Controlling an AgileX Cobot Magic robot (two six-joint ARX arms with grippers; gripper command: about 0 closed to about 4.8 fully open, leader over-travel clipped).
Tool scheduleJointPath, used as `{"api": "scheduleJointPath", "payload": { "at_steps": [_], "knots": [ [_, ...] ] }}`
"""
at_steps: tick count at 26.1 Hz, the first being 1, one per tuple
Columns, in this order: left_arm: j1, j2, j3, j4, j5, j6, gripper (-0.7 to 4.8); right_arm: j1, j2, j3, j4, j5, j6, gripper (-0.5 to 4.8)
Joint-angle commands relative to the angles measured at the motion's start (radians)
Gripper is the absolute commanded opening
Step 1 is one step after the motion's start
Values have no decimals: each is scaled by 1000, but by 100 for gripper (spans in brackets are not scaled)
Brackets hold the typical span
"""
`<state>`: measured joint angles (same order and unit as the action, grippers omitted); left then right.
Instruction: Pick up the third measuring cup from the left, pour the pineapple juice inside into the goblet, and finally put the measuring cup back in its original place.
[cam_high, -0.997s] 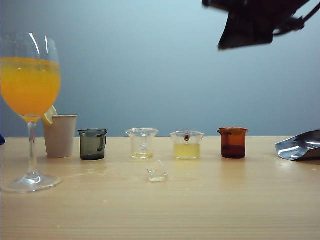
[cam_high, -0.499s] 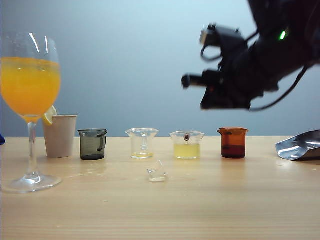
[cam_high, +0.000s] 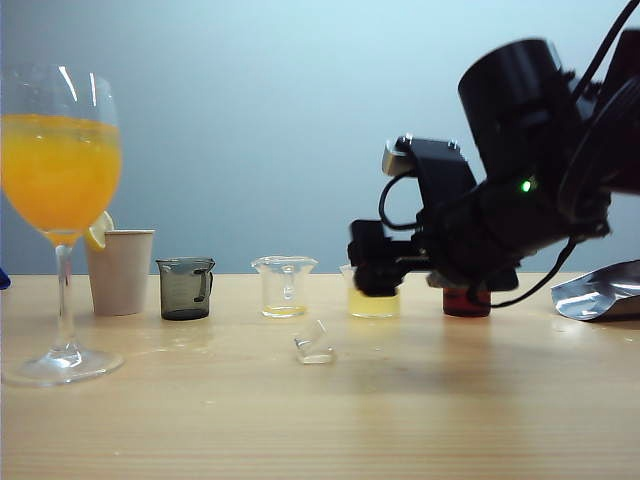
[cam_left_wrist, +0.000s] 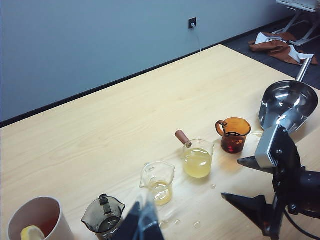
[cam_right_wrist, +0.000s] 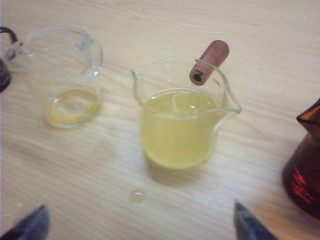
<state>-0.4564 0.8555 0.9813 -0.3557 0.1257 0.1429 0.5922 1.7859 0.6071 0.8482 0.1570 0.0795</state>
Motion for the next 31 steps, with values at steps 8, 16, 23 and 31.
{"api": "scheduleJointPath", "payload": {
  "at_steps": [8, 16, 23, 31],
  "knots": [
    [-1, 1, 3, 12, -2, 7, -4, -11, 154, 126, 77, 1, -1, 436],
    [0, 3, 3, 12, -21, 45, -4, -14, 235, 205, 81, 70, 0, 436],
    [0, 19, 3, -31, -21, 45, -4, -17, 351, 311, 145, 109, 52, 436],
    [-1, 19, 3, -40, -21, 45, -4, -27, 408, 370, 151, 158, 84, 431]
  ]
}}
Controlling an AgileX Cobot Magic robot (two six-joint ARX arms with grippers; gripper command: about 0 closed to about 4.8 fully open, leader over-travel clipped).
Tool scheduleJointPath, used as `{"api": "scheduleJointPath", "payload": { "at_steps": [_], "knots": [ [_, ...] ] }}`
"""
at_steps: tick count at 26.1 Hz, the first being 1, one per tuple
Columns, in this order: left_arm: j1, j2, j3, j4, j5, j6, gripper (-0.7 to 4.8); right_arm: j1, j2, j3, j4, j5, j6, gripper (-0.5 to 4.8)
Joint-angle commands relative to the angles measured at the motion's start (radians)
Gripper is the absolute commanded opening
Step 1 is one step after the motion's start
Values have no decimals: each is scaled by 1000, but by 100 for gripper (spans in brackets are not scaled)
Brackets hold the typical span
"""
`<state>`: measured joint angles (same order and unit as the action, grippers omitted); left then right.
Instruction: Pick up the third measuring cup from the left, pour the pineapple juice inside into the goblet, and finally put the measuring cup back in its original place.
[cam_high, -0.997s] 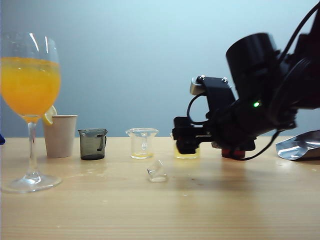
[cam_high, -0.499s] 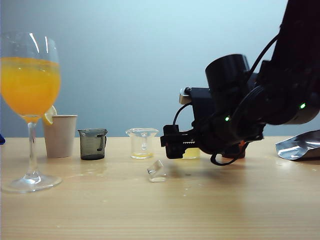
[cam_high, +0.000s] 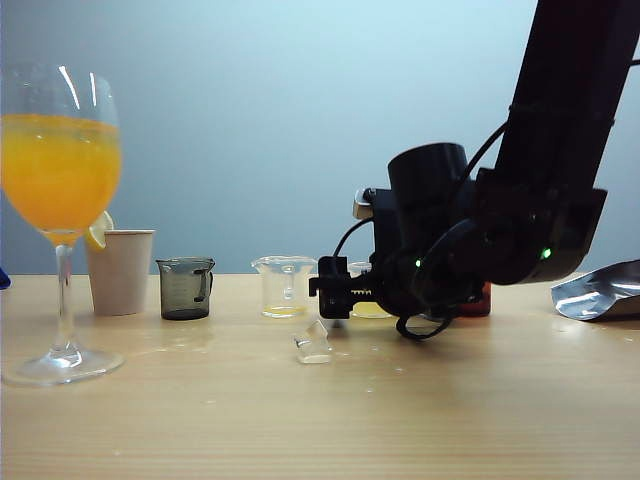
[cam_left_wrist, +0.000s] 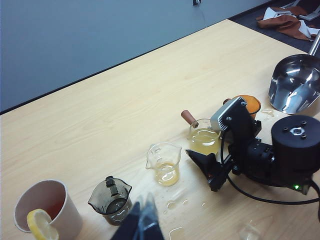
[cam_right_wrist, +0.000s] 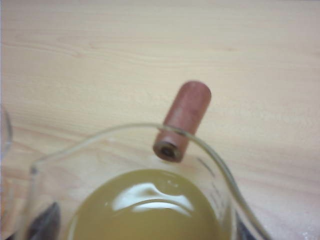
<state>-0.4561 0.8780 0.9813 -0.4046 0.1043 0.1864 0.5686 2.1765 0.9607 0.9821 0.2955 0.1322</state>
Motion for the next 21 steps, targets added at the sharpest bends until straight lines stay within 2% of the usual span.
{"api": "scheduleJointPath", "payload": {
  "at_steps": [1, 8, 9, 10, 11, 13, 21],
  "knots": [
    [-1, -3, 3, 8, 0, 1, -4, -4, 27, 29, 17, 20, 33, 431],
    [-1, -3, 3, -3, 0, 1, -4, -6, 31, 42, 17, 24, 33, 418],
    [-1, -3, 3, -6, 0, 1, -4, -6, 31, 41, 13, 24, 33, 337],
    [-1, -3, 3, -6, 0, 1, -5, -6, 31, 41, 12, 24, 33, 281],
    [-1, -3, 3, -6, 0, 1, -4, -6, 31, 41, 10, 24, 33, 193],
    [-1, -3, 3, -6, 0, 1, -4, -6, 31, 41, 10, 23, 32, 104],
    [-1, -6, 3, -6, -42, 0, -5, 0, -43, 41, 10, -30, -13, 104]
  ]
}}
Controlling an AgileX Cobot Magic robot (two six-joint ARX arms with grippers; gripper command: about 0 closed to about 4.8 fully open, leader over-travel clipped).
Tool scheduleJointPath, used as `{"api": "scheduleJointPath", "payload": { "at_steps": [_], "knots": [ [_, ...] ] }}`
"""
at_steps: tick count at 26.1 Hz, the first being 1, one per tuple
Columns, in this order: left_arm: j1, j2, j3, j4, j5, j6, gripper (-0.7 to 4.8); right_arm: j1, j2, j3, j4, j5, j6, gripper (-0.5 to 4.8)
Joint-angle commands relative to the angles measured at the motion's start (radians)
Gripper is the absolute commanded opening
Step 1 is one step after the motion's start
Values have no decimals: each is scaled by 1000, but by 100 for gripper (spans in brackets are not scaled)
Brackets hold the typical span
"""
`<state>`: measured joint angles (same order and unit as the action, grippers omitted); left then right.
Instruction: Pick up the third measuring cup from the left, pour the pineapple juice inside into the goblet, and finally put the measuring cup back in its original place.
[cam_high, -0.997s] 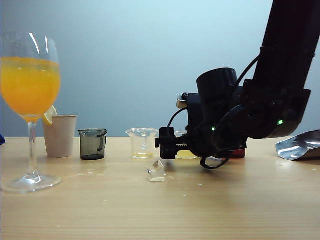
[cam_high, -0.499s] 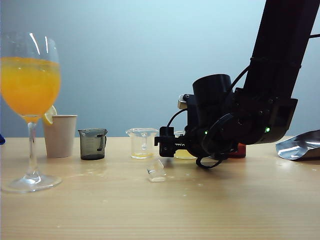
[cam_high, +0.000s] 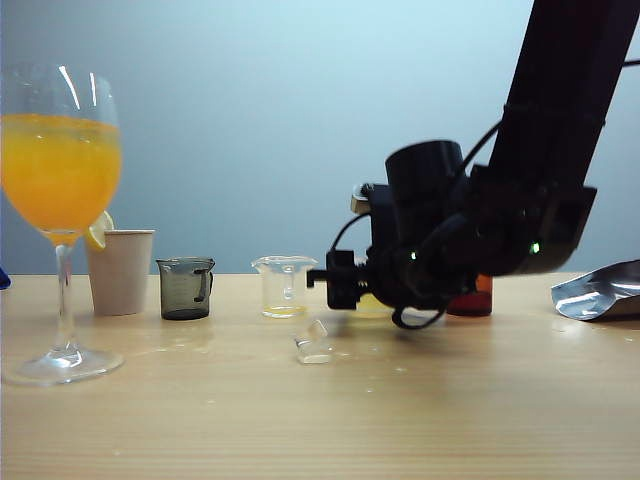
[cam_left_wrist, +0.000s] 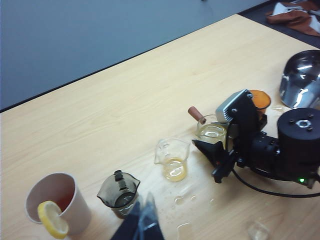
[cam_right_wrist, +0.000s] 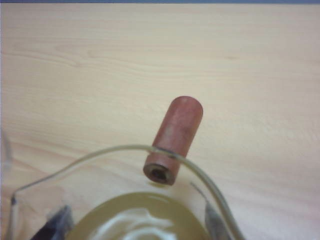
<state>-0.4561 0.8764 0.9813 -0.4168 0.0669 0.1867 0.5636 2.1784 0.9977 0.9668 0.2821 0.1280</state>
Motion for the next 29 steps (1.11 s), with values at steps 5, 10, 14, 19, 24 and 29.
{"api": "scheduleJointPath", "payload": {
  "at_steps": [5, 10, 14, 19, 24, 29],
  "knots": [
    [-1, -6, 3, 5, -9, -52, -5, 6, -164, 3, -89, -59, -10, 104],
    [0, -11, 3, -129, -90, -60, -5, 6, -292, 3, -171, -213, -59, 104],
    [0, -33, 3, -208, -90, -117, -5, 8, -383, 3, -235, -273, -61, 104],
    [0, -138, 3, -243, -90, -138, -5, 45, -445, 4, -329, -333, -96, 104],
    [-2, -159, 3, -336, -90, -149, -5, 115, -475, 5, -344, -371, -96, 104],
    [-1, -228, 1, -352, -117, -168, -5, 187, -487, 156, -577, -400, -97, 106]
  ]
}}
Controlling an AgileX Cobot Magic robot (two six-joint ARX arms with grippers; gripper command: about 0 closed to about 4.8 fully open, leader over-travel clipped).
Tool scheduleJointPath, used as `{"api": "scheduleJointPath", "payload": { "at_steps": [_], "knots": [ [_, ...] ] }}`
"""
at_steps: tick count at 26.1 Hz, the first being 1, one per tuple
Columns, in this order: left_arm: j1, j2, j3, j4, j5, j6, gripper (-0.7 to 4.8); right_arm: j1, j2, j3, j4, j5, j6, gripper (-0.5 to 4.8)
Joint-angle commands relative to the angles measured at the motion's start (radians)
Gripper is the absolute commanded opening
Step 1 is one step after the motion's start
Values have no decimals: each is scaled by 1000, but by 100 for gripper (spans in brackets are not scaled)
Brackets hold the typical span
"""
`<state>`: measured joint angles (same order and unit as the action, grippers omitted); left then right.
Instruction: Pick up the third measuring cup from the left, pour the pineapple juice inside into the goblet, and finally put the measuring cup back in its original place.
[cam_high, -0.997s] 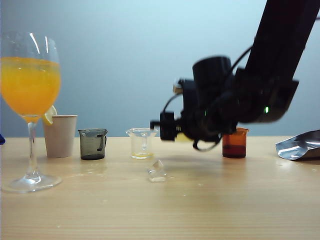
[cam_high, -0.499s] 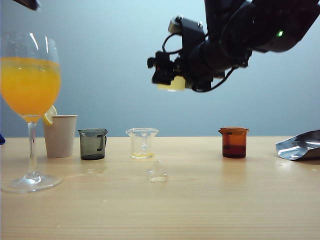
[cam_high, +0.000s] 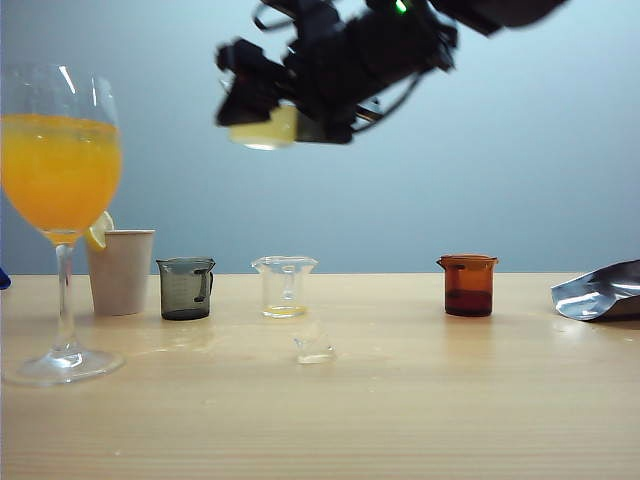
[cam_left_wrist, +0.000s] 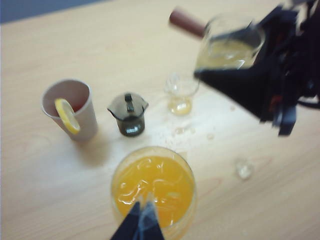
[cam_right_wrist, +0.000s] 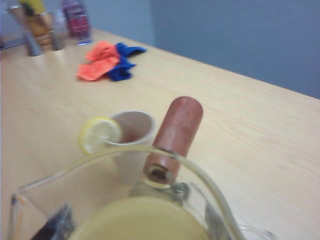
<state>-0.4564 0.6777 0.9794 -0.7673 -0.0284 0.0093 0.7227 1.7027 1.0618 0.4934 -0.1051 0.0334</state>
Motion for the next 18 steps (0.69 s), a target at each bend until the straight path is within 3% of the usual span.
{"api": "scheduleJointPath", "payload": {
  "at_steps": [1, 5, 18],
  "knots": [
    [-1, -35, 3, -10, -22, 10, -5, 34, -11, 110, -110, -13, -5, 106],
    [-1, -40, 2, -89, -24, 39, -5, 77, -11, 213, -148, -29, -90, 106],
    [-1, -37, -113, -35, -9, 35, -5, 134, -11, 241, -273, -27, -320, 106]
  ]
}}
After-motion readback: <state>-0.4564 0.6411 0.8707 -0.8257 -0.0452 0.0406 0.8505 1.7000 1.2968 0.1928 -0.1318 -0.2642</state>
